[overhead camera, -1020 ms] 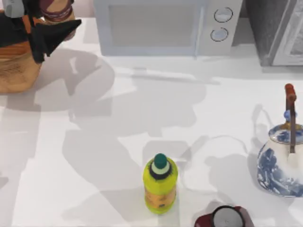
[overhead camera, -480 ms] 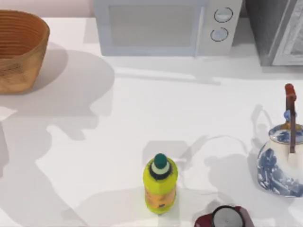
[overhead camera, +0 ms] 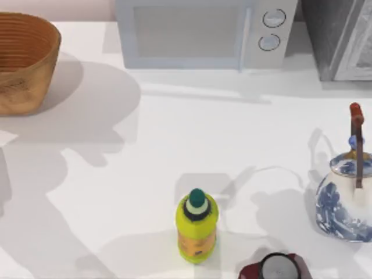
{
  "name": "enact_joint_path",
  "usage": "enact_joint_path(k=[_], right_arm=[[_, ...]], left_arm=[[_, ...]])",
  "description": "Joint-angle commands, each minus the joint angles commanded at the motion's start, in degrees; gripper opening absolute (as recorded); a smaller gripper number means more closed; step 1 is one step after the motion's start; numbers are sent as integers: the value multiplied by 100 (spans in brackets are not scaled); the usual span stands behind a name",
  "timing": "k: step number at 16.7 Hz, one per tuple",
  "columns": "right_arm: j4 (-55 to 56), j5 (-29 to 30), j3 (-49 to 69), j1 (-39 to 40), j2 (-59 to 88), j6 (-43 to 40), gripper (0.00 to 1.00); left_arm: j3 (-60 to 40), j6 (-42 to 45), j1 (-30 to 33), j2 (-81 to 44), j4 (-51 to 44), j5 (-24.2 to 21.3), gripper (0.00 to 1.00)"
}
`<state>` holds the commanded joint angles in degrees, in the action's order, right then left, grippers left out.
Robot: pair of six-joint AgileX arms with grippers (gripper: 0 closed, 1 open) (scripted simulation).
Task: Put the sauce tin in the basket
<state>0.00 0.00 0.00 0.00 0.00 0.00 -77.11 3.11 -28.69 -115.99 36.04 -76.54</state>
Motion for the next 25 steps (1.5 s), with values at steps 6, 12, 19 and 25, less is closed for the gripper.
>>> enact_joint_path(k=[6,12,19,25], right_arm=[[0,0,0,0,0,0,100],[0,0,0,0,0,0,100],[0,0,0,0,0,0,100],[0,0,0,0,0,0,100]], left_arm=[[-190,-116,553,-416,331,563,0],[-190,-116,553,-416,331,563,23],[-190,-116,553,-416,331,563,75],[-190,-116,553,-416,331,563,100]])
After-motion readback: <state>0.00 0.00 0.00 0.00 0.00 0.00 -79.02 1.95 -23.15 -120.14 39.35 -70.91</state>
